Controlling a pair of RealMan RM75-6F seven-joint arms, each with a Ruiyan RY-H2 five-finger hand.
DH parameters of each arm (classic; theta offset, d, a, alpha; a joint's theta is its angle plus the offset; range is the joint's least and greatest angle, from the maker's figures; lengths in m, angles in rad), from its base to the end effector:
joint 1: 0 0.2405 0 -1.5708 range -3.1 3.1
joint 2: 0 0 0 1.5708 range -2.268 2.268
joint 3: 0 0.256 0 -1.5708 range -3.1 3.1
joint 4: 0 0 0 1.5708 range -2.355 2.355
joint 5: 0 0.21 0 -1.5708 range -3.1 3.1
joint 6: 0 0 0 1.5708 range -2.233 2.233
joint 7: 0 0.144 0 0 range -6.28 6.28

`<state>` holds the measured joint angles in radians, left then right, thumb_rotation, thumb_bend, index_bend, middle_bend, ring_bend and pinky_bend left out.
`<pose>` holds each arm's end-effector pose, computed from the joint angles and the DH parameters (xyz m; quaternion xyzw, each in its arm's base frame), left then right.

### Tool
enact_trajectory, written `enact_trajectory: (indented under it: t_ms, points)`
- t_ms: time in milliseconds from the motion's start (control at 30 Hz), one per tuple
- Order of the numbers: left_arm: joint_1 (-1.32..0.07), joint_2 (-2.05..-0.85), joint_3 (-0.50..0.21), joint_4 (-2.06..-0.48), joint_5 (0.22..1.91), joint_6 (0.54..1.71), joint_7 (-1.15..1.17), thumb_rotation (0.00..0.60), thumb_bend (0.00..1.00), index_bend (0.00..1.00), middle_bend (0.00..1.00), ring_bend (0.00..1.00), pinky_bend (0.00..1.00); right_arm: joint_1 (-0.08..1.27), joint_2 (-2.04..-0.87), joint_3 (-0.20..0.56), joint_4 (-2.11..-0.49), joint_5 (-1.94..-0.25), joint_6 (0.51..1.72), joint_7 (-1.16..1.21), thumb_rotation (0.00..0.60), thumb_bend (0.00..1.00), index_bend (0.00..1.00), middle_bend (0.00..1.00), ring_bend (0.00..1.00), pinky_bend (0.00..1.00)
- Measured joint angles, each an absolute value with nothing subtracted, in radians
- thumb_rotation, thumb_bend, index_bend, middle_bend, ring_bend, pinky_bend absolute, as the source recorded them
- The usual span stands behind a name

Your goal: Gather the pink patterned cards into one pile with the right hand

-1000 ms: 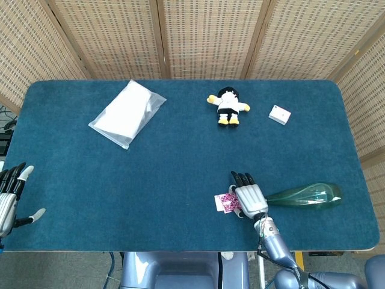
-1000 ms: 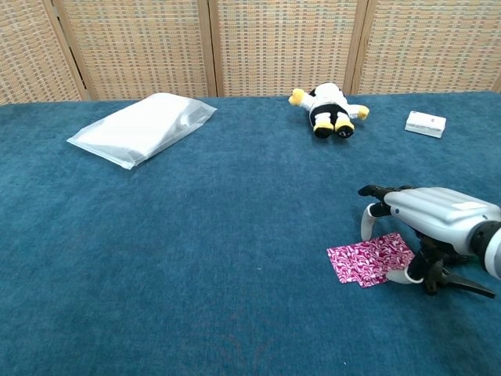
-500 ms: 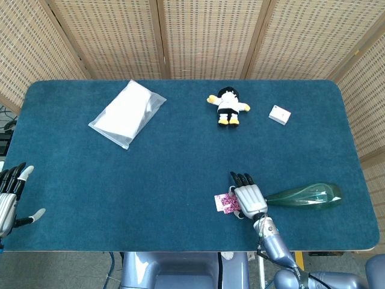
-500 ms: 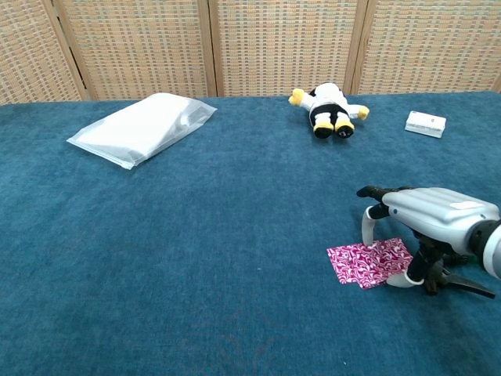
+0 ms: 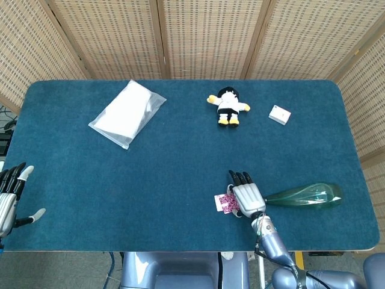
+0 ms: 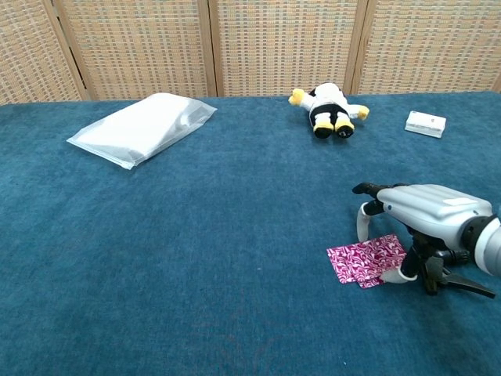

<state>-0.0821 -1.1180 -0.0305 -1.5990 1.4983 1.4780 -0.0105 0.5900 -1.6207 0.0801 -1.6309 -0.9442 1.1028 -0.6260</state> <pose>-0.3163 0.1763 0.1573 -0.5978 -0.3954 -0.3796 0.5850 -0.1798 -0.2722 -0.0446 0.7327 -0.4317 0.2815 0.4444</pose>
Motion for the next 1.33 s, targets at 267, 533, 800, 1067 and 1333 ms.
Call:
enact_trajectory:
  t_ms: [267, 533, 800, 1067, 1333]
  points:
    - [-0.082, -1.118, -0.030, -1.597, 1.500, 1.479, -0.013, 0.600, 0.00, 0.00, 0.00, 0.00, 0.00, 0.594, -1.621, 0.083, -1.632, -0.932, 1.102, -0.636, 0.600, 0.20, 0.30, 0.00, 0.00, 0.00]
    - [-0.082, -1.119, -0.030, -1.597, 1.500, 1.480, -0.013, 0.600, 0.00, 0.00, 0.00, 0.00, 0.00, 0.595, -1.620, 0.080, -1.637, -0.930, 1.100, -0.638, 0.600, 0.18, 0.28, 0.00, 0.00, 0.00]
    - [-0.082, -1.119, -0.031, -1.597, 1.499, 1.479, -0.015, 0.600, 0.00, 0.00, 0.00, 0.00, 0.00, 0.584, -1.574, 0.091, -1.713, -0.964, 1.120, -0.595, 0.600, 0.18, 0.28, 0.00, 0.00, 0.00]
    - [-0.082, -1.119, -0.030, -1.596, 1.502, 1.481, -0.023, 0.600, 0.00, 0.00, 0.00, 0.00, 0.00, 0.518, -1.426, 0.085, -1.826, -1.156, 1.211, -0.446, 0.600, 0.05, 0.26, 0.00, 0.00, 0.00]
    - [-0.082, -1.121, -0.032, -1.593, 1.500, 1.481, -0.023, 0.600, 0.00, 0.00, 0.00, 0.00, 0.00, 0.352, -1.350, 0.019, -1.608, -1.445, 1.510, -0.200, 0.600, 0.00, 0.01, 0.00, 0.00, 0.00]
